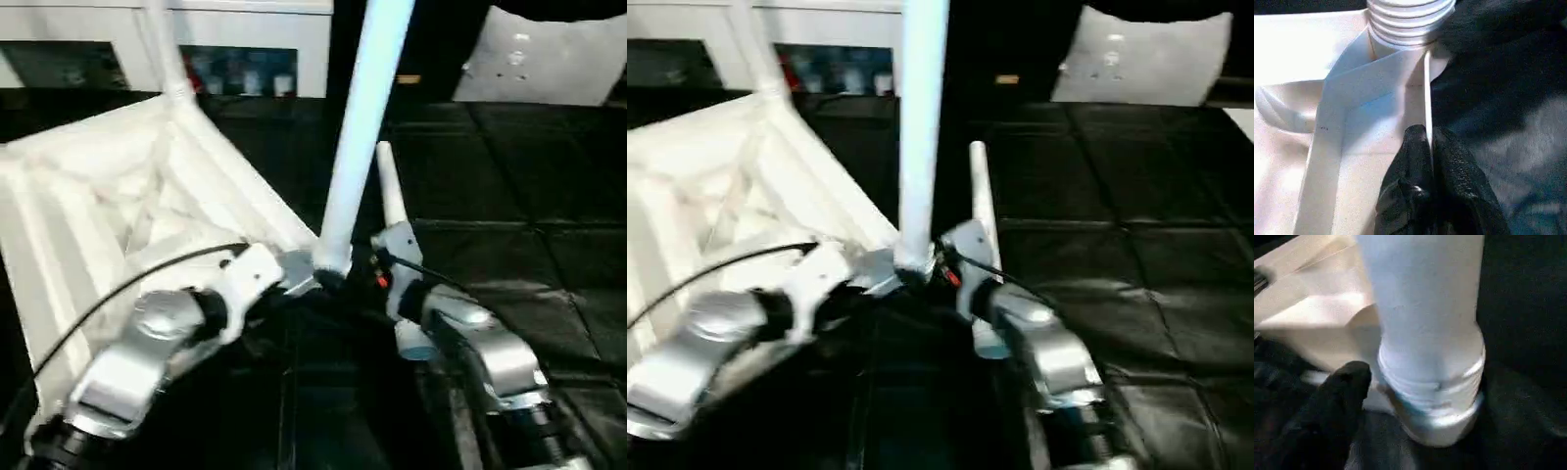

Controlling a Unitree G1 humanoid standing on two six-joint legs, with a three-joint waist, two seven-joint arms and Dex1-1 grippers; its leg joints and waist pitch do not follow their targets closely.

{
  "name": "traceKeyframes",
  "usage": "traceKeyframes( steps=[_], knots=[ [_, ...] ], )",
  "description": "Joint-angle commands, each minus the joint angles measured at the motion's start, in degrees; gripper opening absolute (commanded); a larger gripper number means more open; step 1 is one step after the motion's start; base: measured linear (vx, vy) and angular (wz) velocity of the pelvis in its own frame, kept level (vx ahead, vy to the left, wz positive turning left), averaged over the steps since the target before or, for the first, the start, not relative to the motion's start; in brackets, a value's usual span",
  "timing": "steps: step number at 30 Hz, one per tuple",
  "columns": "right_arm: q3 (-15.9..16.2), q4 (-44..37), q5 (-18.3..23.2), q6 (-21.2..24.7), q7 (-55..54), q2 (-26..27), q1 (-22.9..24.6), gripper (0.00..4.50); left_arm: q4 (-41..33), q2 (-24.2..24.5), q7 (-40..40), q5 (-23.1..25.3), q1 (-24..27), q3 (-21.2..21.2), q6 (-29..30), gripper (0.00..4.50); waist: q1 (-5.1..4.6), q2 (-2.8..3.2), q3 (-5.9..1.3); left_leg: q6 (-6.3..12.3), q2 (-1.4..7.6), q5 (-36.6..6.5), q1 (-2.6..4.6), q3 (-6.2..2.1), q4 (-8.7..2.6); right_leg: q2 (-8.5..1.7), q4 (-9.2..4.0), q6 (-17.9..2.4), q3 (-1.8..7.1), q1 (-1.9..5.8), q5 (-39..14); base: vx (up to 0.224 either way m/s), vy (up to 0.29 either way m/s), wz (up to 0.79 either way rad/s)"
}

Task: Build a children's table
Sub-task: Rotate leg to tighten

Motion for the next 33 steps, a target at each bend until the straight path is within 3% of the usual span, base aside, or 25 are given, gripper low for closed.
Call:
traceKeyframes(
  steps=[1,4,5,9,10,12,16,18,19,21,22,25,27,33],
  knots=[
    [0.0,-2.0,1.1,-1.6,6.4,-3.6,-0.4,4.35,2.9,2.9,-4.9,-1.0,0.0,-0.5,-4.3,0.0,0.17,0.48,-2.89,8.9,3.83,-0.1,-0.61,-1.31,-3.14,-7.04,-4.04,-7.4,4.64,3.65,-12.9,0.0,0.0,0.0],
    [0.4,-2.1,1.9,-3.0,11.6,-7.1,-1.7,4.46,4.5,5.7,-9.9,-2.4,0.0,-1.4,-10.1,0.0,0.69,0.46,-2.9,9.72,3.81,0.4,-0.49,-1.29,-3.02,-6.95,-3.86,-7.6,4.6,3.64,-11.7,0.0,0.0,0.0],
    [1.6,-1.3,2.1,-4.4,17.0,-10.6,-3.3,4.46,6.3,8.3,-14.7,-2.6,-0.3,-3.0,-15.1,0.0,0.9,0.39,-2.9,10.03,3.78,0.5,-0.4,-1.33,-3.01,-7.02,-3.8,-8.0,4.57,3.63,-11.8,0.0,0.0,0.0],
    [3.5,0.8,1.2,-6.9,22.2,-13.5,-5.1,4.46,8.5,9.6,-18.8,-2.9,-1.1,-4.2,-18.9,0.0,1.37,0.5,-2.96,10.25,4.0,1.3,-0.1,-1.17,-2.93,-6.99,-3.6,-8.7,4.61,3.42,-11.6,0.0,0.0,0.0],
    [4.4,2.1,0.5,-8.4,23.9,-14.2,-6.0,4.46,9.0,9.9,-20.9,-3.5,-1.5,-4.7,-19.7,0.0,1.57,1.21,-3.01,10.17,4.14,1.8,-0.05,-1.27,-2.88,-7.11,-3.37,-9.3,4.65,3.39,-10.7,0.0,0.0,0.0],
    [5.2,3.6,0.5,-9.5,26.1,-14.9,-7.0,4.46,9.7,10.2,-23.0,-3.9,-2.2,-5.4,-21.0,0.0,1.87,0.8,-3.3,10.59,4.32,3.3,-0.03,-1.24,-2.73,-7.16,-2.83,-10.7,4.7,3.51,-7.0,0.0,0.0,0.0],
    [8.0,6.5,0.7,-12.2,33.4,-15.8,-9.4,4.46,14.2,11.1,-28.0,-3.5,-5.2,-8.2,-27.1,0.0,2.29,0.8,-3.38,11.73,4.39,4.0,-0.12,-1.29,-2.52,-7.13,-2.49,-11.9,4.48,3.54,-4.9,0.0,0.0,0.0],
    [8.5,6.9,0.5,-12.6,34.2,-15.9,-9.7,4.46,14.8,11.1,-28.5,-3.2,-5.7,-8.6,-27.8,0.0,2.55,0.76,-3.4,11.1,4.55,2.9,-0.18,-1.22,-2.57,-7.43,-2.56,-11.8,4.57,3.69,-6.1,0.0,0.0,0.0],
    [9.2,7.9,0.1,-13.4,34.7,-15.7,-10.2,4.46,15.5,11.1,-29.1,-3.0,-6.1,-8.8,-28.5,0.0,2.71,1.15,-3.23,10.8,4.56,2.7,-0.23,-1.35,-2.62,-7.46,-2.59,-11.8,4.54,3.63,-6.4,0.0,0.0,0.0],
    [10.0,9.6,-0.3,-14.3,35.3,-15.2,-11.0,4.46,16.5,10.9,-30.2,-2.6,-6.6,-9.1,-29.8,0.0,2.57,0.91,-3.29,9.69,4.5,1.9,-0.22,-1.24,-2.69,-7.38,-2.75,-11.7,4.56,3.74,-7.4,0.0,0.0,0.0],
    [10.3,10.7,-0.2,-14.9,36.0,-14.8,-11.5,4.17,17.0,10.8,-31.0,-2.6,-6.9,-9.2,-30.7,0.0,2.63,0.83,-3.24,9.15,4.56,1.5,-0.21,-1.24,-2.73,-7.41,-2.78,-11.6,4.6,3.76,-7.8,0.0,0.0,0.0],
    [10.3,11.8,0.9,-13.7,37.1,-13.8,-12.6,4.09,17.7,10.8,-31.7,-2.8,-7.3,-9.4,-31.4,0.0,2.6,0.81,-3.36,8.82,4.54,1.7,-0.35,-1.25,-2.72,-7.39,-2.53,-11.7,4.62,3.93,-6.8,0.0,0.0,0.0],
    [10.3,12.7,0.9,-14.0,37.7,-13.5,-13.2,3.75,18.6,10.9,-32.1,-2.8,-7.6,-9.7,-32.3,0.0,2.62,0.75,-3.34,9.03,4.47,1.7,-0.47,-1.2,-2.68,-7.4,-2.65,-11.6,4.58,3.97,-6.7,0.0,0.0,0.0],
    [10.6,14.8,1.1,-15.5,38.5,-12.8,-14.1,3.32,19.9,10.9,-33.0,-2.7,-7.9,-9.6,-33.7,0.0,2.38,0.77,-3.47,9.07,4.49,2.2,-0.59,-1.2,-2.62,-7.39,-2.59,-11.6,4.46,3.98,-6.6,0.0,0.0,0.0]
  ],
)
